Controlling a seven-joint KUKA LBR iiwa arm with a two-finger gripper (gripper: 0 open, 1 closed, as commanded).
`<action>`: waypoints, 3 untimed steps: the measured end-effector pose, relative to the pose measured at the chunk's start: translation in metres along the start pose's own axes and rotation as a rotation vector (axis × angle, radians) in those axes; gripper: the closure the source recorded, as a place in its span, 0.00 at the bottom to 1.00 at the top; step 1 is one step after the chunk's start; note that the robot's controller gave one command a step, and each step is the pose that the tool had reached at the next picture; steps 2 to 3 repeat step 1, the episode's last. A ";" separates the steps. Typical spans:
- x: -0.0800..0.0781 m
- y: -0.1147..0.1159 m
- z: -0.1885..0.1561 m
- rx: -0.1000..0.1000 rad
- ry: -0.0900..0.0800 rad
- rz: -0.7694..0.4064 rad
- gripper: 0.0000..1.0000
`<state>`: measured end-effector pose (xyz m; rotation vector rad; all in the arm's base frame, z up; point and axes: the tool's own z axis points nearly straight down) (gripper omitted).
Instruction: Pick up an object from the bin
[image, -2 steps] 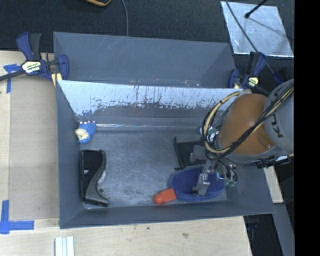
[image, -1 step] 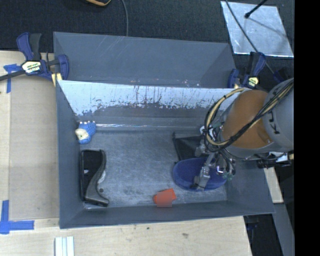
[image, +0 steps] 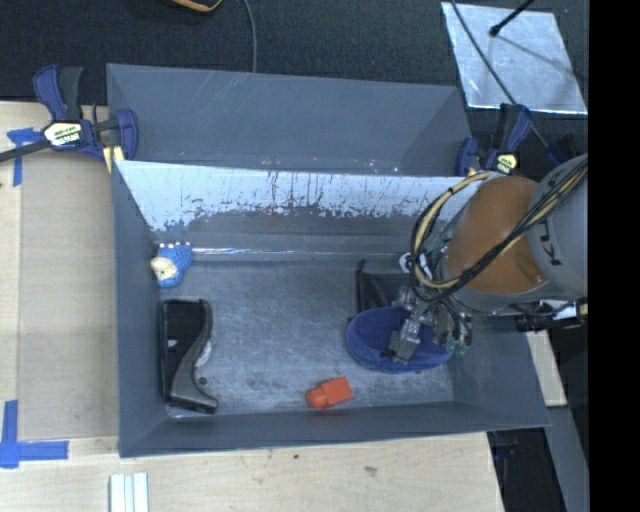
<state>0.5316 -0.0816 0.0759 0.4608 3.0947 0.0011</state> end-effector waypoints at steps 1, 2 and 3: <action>0.000 -0.004 -0.203 0.001 0.000 0.038 1.00; 0.000 -0.004 -0.203 0.001 0.000 0.038 1.00; 0.000 -0.004 -0.203 0.001 0.000 0.038 1.00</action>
Offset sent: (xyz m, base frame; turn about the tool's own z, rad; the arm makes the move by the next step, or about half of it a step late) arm -0.0060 -0.0030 0.1974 0.0401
